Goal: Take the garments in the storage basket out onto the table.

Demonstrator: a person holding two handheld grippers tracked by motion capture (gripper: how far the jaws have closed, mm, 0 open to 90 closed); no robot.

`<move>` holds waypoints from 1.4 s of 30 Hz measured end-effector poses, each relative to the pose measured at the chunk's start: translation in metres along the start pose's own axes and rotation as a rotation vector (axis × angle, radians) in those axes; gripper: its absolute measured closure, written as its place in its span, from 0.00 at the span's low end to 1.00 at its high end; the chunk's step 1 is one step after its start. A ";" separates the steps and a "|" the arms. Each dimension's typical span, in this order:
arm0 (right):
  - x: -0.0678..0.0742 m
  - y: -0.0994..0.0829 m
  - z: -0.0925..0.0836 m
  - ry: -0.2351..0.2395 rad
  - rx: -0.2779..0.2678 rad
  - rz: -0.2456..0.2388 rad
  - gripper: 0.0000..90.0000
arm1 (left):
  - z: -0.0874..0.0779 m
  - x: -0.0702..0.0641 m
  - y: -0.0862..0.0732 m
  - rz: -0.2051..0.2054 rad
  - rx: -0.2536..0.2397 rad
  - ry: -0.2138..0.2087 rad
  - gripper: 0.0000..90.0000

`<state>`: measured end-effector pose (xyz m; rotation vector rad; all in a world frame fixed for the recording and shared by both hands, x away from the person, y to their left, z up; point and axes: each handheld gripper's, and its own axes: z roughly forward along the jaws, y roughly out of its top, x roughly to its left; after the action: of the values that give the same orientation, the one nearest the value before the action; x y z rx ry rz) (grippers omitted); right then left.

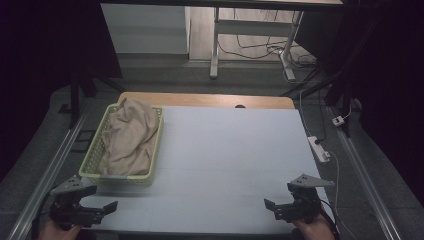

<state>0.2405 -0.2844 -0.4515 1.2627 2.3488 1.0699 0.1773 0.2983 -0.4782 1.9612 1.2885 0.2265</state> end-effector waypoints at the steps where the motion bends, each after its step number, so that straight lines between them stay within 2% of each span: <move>1: 0.000 0.000 0.000 0.006 0.009 -0.003 0.00 | 0.001 -0.001 0.000 0.005 0.007 0.003 0.01; 4: -0.002 -0.001 0.000 0.009 0.023 -0.005 0.00 | 0.000 -0.001 0.000 0.005 0.007 0.004 0.01; 8: -0.007 -0.005 -0.006 -0.019 0.042 -0.004 0.00 | 0.000 0.000 0.000 -0.003 0.003 -0.004 0.01; 16: -0.009 -0.010 -0.014 -0.019 0.034 0.007 0.00 | 0.002 -0.001 0.001 0.021 0.016 -0.007 0.01; 26: -0.011 -0.016 -0.022 -0.030 0.012 0.026 0.00 | 0.003 -0.001 0.002 0.004 0.026 0.015 0.00; 30: -0.008 -0.017 -0.022 -0.042 0.011 0.005 0.00 | 0.001 0.000 0.002 -0.008 0.017 0.006 0.00; 32: -0.007 -0.017 -0.023 -0.047 0.013 -0.001 0.00 | 0.001 0.001 0.003 -0.009 0.014 0.016 0.00; 33: -0.007 -0.018 -0.023 -0.049 0.012 -0.003 0.00 | -0.001 0.000 0.004 -0.007 -0.006 0.021 0.00; 36: -0.008 -0.018 -0.024 -0.046 0.005 0.008 0.00 | -0.002 0.000 0.006 -0.012 -0.018 0.020 0.00; 40: -0.009 -0.019 -0.025 -0.045 0.004 0.013 0.00 | -0.003 -0.001 0.010 0.014 -0.029 0.020 0.00; 42: -0.008 -0.019 -0.024 -0.042 0.007 0.008 0.00 | -0.002 -0.001 0.013 0.034 -0.031 0.004 0.00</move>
<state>0.2210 -0.3090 -0.4489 1.2858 2.3206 1.0289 0.1853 0.2959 -0.4678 1.9578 1.2479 0.2655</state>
